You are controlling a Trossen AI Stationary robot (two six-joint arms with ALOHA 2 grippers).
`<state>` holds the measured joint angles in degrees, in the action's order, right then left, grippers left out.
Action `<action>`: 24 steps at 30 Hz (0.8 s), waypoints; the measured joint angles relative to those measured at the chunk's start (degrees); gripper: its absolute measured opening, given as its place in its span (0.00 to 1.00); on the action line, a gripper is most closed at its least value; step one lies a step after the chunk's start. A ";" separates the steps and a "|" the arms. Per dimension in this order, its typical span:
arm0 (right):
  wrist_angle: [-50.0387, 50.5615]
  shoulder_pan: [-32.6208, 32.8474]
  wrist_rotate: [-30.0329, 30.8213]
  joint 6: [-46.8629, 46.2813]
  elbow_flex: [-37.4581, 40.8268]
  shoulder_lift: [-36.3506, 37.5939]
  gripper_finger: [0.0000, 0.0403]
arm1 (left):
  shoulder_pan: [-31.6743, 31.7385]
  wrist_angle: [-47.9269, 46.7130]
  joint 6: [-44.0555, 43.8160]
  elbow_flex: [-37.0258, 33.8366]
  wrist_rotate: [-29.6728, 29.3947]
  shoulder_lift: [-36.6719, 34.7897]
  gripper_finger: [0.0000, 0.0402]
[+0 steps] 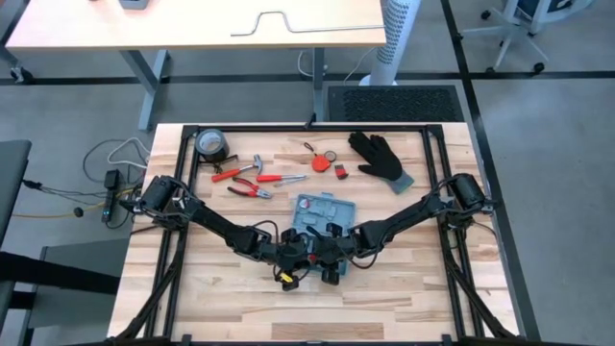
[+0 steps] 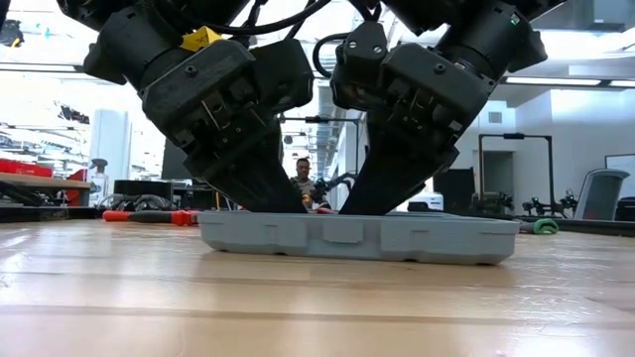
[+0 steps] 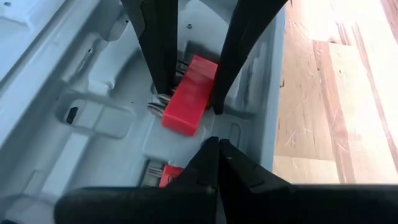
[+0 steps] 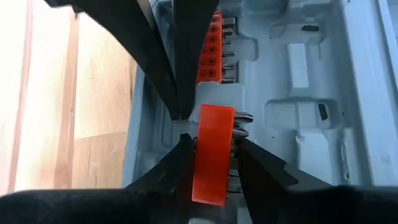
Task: Prefit tool cases
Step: Put the orange screwdriver bits into the gray prefit tool case
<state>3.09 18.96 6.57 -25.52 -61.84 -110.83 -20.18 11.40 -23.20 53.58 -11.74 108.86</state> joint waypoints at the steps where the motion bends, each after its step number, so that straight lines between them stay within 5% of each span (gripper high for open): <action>1: 0.06 -0.02 -0.02 0.00 0.04 0.03 0.30 | 0.00 -0.03 0.01 0.00 0.03 0.00 0.00; 15: -0.11 0.00 -3.28 -0.61 0.04 0.11 0.31 | 0.00 -0.22 0.04 -0.02 0.93 0.00 0.00; 24: 0.52 0.07 -6.43 -3.62 0.09 0.16 0.52 | 0.00 -0.28 0.09 -0.07 1.01 -0.04 0.00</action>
<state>3.62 19.03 0.14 -29.14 -61.76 -110.67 -20.18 11.11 -23.11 53.52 -10.73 108.81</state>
